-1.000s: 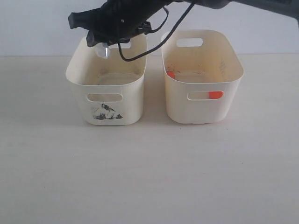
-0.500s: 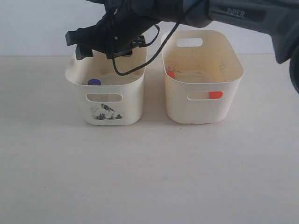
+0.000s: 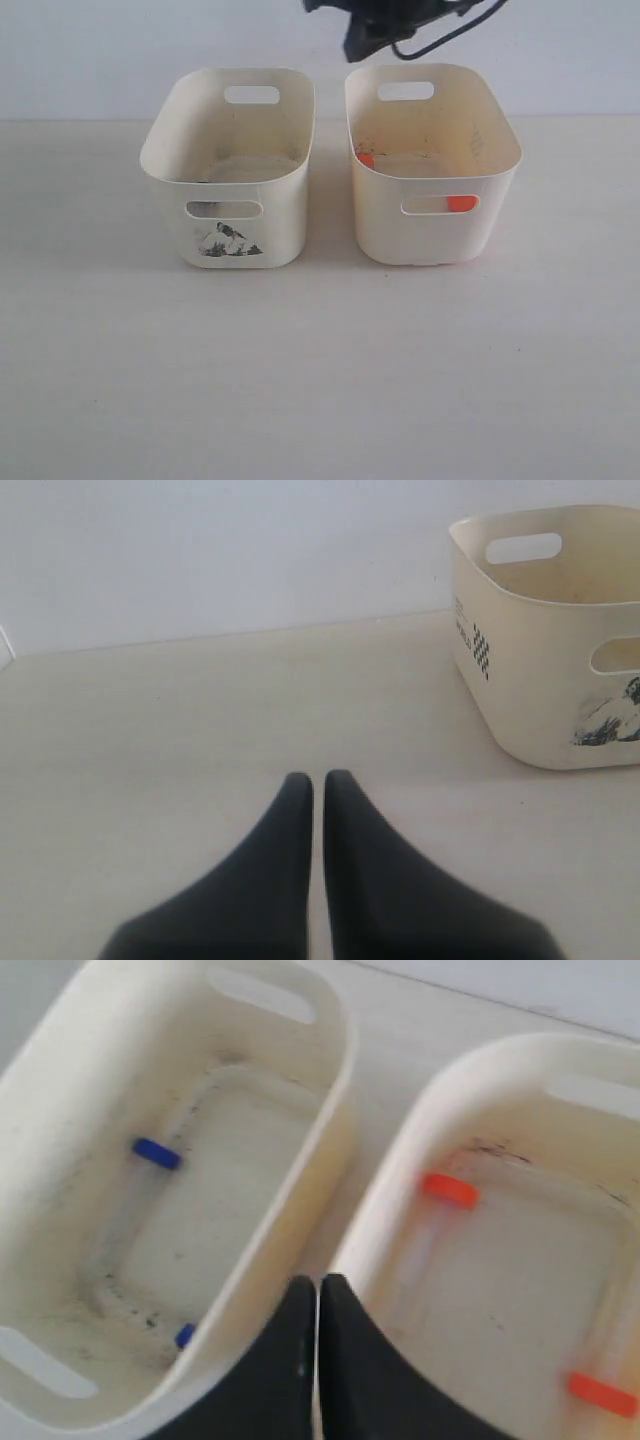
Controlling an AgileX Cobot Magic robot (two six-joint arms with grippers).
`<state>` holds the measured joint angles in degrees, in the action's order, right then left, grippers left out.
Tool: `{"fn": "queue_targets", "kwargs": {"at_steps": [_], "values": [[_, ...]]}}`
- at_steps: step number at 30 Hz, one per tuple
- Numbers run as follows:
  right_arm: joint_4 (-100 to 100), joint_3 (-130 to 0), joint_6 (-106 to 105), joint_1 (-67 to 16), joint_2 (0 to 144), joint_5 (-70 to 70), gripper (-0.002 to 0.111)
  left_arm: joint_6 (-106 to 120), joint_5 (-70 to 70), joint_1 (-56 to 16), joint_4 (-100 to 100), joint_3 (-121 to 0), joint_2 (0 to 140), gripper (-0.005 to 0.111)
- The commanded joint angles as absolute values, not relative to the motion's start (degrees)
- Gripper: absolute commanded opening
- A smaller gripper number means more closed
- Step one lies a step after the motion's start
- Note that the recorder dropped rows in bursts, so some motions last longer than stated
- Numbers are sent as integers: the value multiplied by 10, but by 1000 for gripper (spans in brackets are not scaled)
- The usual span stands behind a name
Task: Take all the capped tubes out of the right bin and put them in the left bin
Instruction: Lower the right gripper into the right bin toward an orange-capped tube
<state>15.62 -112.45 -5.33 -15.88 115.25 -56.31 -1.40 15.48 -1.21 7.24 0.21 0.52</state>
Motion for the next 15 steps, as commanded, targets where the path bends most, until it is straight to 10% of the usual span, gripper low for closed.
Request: {"fn": "queue_targets", "kwargs": {"at_steps": [1, 8, 15], "values": [[153, -1126, -42, -106, 1169, -604, 0, -21, 149, -11, 66, 0, 4, 4], [159, -1126, -37, -86, 1234, -648, 4, -21, 149, -11, 66, 0, 4, 4], [201, -1127, -43, -86, 1262, -607, 47, -21, 149, -11, 66, 0, 4, 4]]}}
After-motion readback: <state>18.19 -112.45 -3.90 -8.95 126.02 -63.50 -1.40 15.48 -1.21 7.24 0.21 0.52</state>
